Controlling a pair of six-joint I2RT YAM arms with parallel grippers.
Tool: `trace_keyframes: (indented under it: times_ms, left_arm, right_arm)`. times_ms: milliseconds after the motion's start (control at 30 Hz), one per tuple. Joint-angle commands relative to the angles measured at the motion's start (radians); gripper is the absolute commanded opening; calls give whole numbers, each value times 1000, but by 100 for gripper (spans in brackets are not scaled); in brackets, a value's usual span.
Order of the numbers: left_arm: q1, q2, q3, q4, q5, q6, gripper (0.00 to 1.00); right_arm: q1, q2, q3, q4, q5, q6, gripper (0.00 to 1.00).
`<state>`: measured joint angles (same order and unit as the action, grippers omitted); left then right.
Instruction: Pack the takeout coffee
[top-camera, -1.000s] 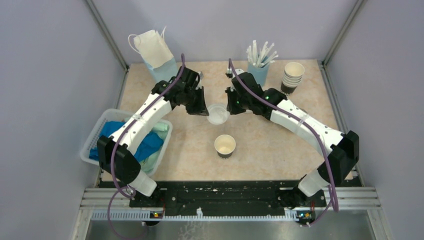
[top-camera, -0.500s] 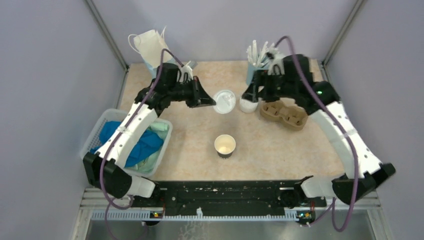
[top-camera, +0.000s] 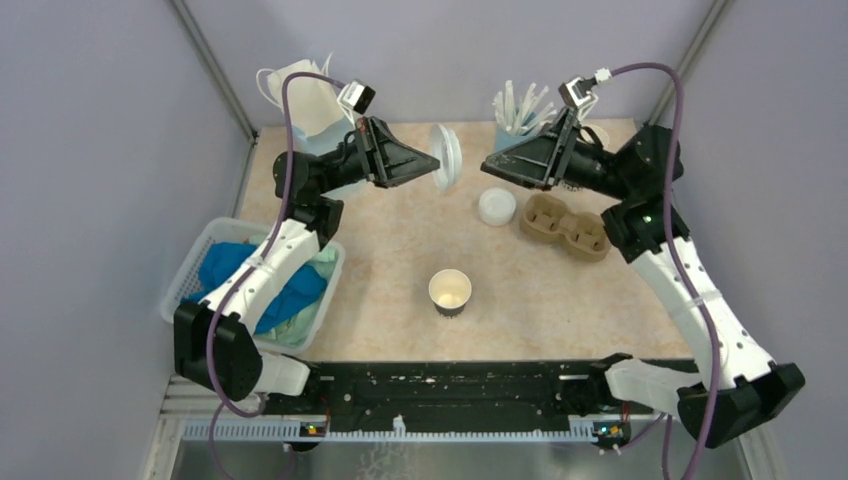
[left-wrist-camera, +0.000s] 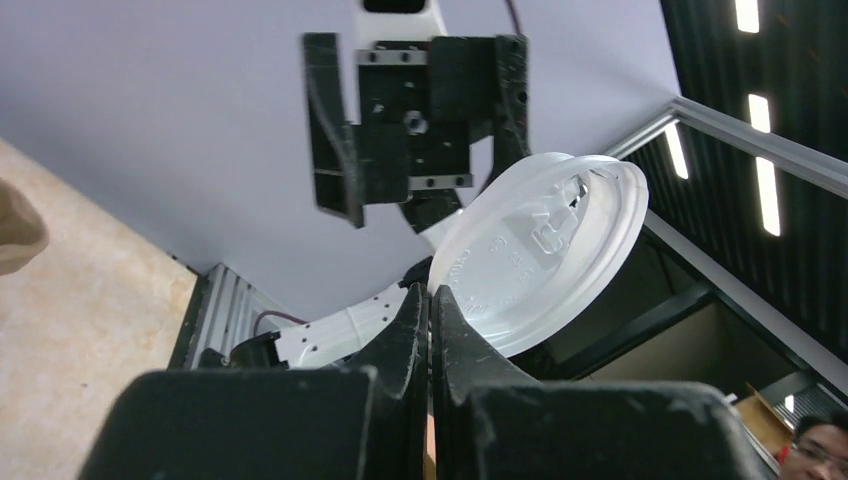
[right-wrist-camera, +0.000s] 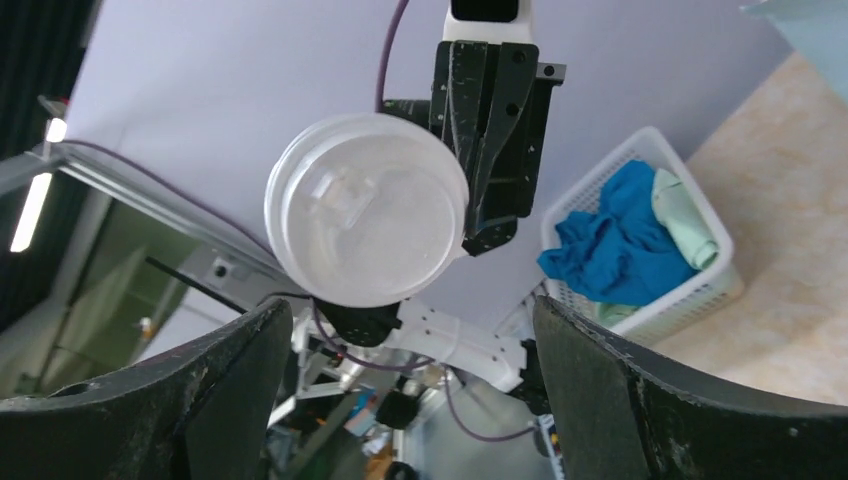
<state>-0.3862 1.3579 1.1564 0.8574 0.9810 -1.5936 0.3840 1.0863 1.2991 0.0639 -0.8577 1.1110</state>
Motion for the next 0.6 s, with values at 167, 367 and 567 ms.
trace_keyframes:
  times_ms: [167, 367, 567]
  left_arm:
    - [-2, 22, 23, 284, -10, -183, 0]
    - [-3, 24, 15, 287, -1, -180, 0]
    - [-5, 39, 22, 296, 13, -185, 0]
  right_arm:
    - [137, 125, 30, 421, 21, 272, 96]
    - [157, 150, 33, 479, 21, 313, 98]
    - [177, 163, 28, 494, 22, 317, 99]
